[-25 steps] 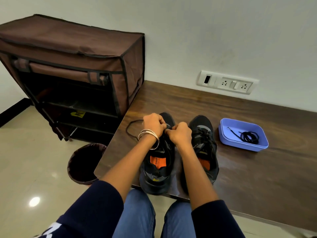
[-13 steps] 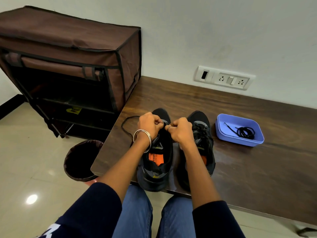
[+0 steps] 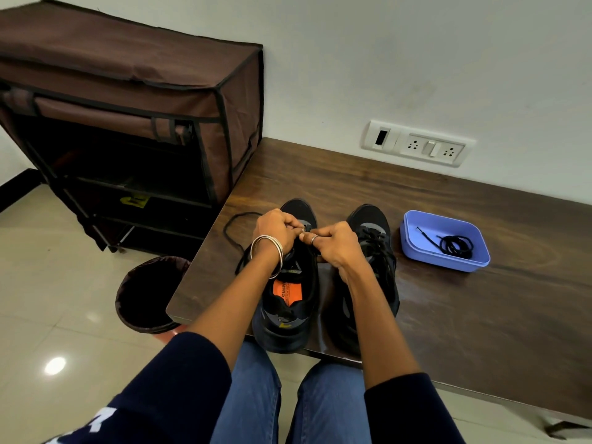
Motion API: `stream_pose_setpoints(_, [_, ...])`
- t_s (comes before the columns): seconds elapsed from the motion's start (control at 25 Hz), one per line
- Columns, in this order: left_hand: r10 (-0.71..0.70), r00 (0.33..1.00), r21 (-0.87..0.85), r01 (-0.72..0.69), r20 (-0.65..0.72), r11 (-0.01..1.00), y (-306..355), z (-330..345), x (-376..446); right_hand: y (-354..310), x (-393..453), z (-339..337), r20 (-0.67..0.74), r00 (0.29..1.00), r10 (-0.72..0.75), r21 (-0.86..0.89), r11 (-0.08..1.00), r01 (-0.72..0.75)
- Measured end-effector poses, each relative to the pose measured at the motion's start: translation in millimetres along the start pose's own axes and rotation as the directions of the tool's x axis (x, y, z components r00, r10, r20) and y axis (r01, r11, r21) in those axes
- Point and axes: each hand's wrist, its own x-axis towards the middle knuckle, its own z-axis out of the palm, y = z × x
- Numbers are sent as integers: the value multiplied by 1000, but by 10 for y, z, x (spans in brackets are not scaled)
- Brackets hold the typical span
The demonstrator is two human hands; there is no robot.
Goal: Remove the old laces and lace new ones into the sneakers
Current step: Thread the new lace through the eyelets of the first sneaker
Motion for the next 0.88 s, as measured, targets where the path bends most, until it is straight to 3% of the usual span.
stream_pose_setpoints(0.28, [-263, 964, -119, 267, 49, 956, 64, 32, 69, 75, 25, -15, 83, 995, 54, 209, 975, -71])
stream_pose_setpoints(0.48, [-289, 957, -76, 288, 3, 954, 75, 92, 62, 34, 25, -54, 142, 987, 76, 176, 979, -101])
stream_pose_setpoints(0.6, [-250, 967, -81, 254, 50, 964, 34, 87, 53, 30, -9, -153, 176, 983, 59, 214, 972, -96])
stream_pose_setpoints(0.72, [-151, 984, -55, 157, 97, 986, 2, 73, 33, -15, 82, -76, -47, 993, 112, 209, 973, -100])
stream_pose_setpoints(0.88, [-69, 985, -32, 75, 157, 997, -57, 63, 0, -131, 93, 83, -289, 953, 89, -24, 995, -100])
